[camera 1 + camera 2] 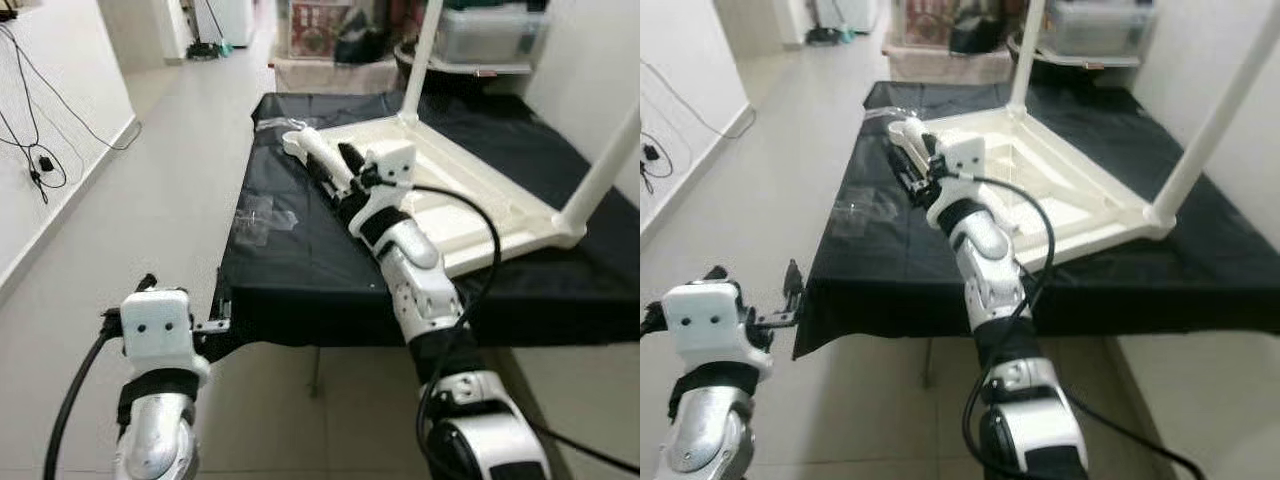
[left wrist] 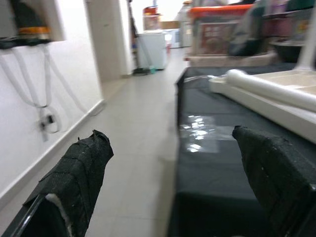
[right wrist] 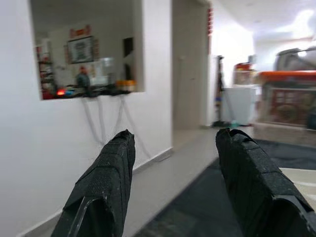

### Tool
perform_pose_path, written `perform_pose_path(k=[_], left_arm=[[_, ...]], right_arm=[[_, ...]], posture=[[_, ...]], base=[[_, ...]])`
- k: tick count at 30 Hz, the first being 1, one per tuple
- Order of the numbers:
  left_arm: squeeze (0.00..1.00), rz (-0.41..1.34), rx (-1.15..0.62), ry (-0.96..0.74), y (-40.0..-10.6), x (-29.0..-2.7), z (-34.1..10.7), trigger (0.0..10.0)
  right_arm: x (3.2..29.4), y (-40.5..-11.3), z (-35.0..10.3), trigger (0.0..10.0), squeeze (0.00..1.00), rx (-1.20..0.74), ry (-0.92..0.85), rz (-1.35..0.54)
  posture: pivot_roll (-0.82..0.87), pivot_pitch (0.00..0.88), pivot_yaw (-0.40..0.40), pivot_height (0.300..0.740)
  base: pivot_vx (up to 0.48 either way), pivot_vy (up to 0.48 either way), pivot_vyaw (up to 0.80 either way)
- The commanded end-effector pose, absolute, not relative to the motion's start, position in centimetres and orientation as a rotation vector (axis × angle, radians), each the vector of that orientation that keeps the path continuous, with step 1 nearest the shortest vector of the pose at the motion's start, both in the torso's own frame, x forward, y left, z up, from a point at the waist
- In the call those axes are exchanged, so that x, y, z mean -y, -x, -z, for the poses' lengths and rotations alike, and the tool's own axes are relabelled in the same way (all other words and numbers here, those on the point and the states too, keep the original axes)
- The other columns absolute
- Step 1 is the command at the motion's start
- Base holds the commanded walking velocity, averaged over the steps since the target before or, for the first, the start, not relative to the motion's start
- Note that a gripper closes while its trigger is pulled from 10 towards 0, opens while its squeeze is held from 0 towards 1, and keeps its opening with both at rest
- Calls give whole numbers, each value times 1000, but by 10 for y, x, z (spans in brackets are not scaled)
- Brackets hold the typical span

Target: Building children table

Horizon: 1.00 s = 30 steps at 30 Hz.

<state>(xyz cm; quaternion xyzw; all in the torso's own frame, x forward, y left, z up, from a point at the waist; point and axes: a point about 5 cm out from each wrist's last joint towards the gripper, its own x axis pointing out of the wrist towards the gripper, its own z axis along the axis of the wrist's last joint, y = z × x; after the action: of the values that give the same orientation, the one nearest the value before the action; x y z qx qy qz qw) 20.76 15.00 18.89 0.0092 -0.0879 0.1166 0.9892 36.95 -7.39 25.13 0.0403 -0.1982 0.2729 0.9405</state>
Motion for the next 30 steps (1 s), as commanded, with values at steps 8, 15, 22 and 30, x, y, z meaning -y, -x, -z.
perform_pose_path(k=[8, 15, 22, 30], left_arm=[[0, -238, 162, -50, -210, -151, -188, 10000], [0, -237, 157, -48, -209, -151, -187, 10000], [0, -233, 160, -40, -209, -151, -187, 10000], [0, -244, 147, -27, -209, -152, -185, 10000]], right_arm=[[74, -368, -252, 10000, 0, 401, -84, -565], [78, -368, -254, 10000, 0, 393, -71, -551], [79, -368, -253, 10000, 0, 387, -70, -543], [82, -372, -254, 10000, 0, 383, -54, -539]], posture=[[-56, 74, -13, 740], [-48, 68, -20, 740], [-42, 69, -20, 740], [-40, 68, -19, 740]], base=[[304, 0, 0], [321, 0, 0], [322, 0, 0], [121, 0, 0]])
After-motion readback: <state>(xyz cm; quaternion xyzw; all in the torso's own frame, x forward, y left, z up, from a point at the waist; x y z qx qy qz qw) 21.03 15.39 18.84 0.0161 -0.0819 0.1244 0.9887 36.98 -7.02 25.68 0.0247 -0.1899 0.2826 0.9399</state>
